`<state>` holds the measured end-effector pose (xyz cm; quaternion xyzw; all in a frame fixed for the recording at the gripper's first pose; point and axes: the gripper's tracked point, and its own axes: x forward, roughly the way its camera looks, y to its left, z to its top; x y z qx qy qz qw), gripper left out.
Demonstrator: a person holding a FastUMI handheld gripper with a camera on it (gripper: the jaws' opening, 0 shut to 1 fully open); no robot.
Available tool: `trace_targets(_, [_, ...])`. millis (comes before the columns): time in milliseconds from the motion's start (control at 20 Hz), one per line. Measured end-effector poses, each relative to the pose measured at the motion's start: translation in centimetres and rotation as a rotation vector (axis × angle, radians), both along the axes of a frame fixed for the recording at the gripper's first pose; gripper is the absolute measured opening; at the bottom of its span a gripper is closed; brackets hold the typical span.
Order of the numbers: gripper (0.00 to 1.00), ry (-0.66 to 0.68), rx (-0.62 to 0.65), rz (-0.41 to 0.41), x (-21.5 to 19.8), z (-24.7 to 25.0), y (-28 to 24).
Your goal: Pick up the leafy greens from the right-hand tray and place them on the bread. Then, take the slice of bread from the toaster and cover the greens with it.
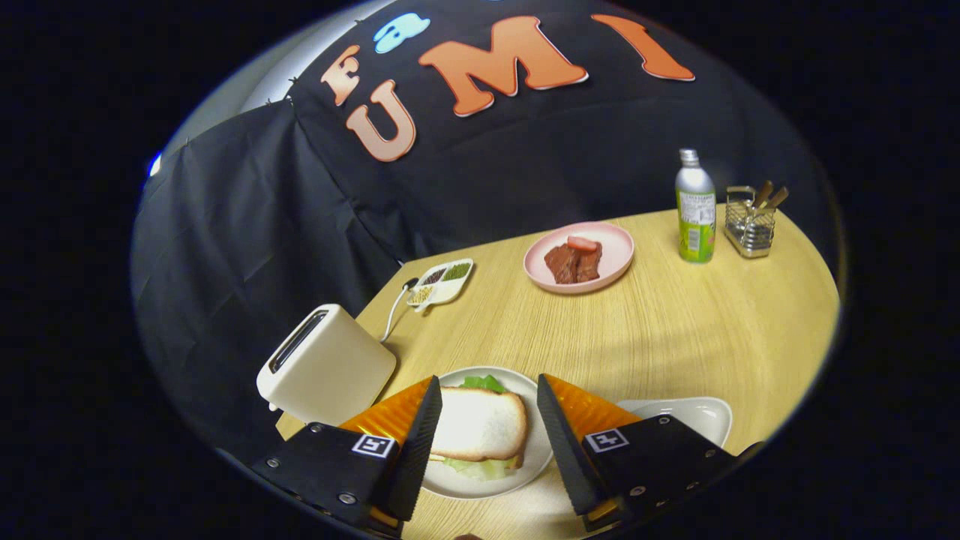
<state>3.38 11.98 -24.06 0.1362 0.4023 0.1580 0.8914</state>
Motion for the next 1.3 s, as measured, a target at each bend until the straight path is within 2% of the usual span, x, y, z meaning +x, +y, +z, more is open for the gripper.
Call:
trace_targets(300, [0.97,-0.195,-0.093,-0.072,0.6,5.2,-3.4])
trace_targets(450, [0.98,-0.281,-0.166,-0.124,0.6,7.8,-5.9])
trace_targets(650, [0.98,-0.399,-0.175,-0.175,0.6,11.2,-7.3])
trace_targets(850, [0.98,-0.580,-0.274,-0.211,1.2,14.3,-9.1])
trace_targets(1050, [0.98,-0.698,-0.353,-0.216,-0.3,17.3,-9.5])
trace_targets(1150, [0.98,-0.716,-0.335,-0.206,-1.5,18.0,-8.9])
trace_targets(1300, [0.98,-0.743,-0.314,-0.236,-2.2,19.1,-9.5])
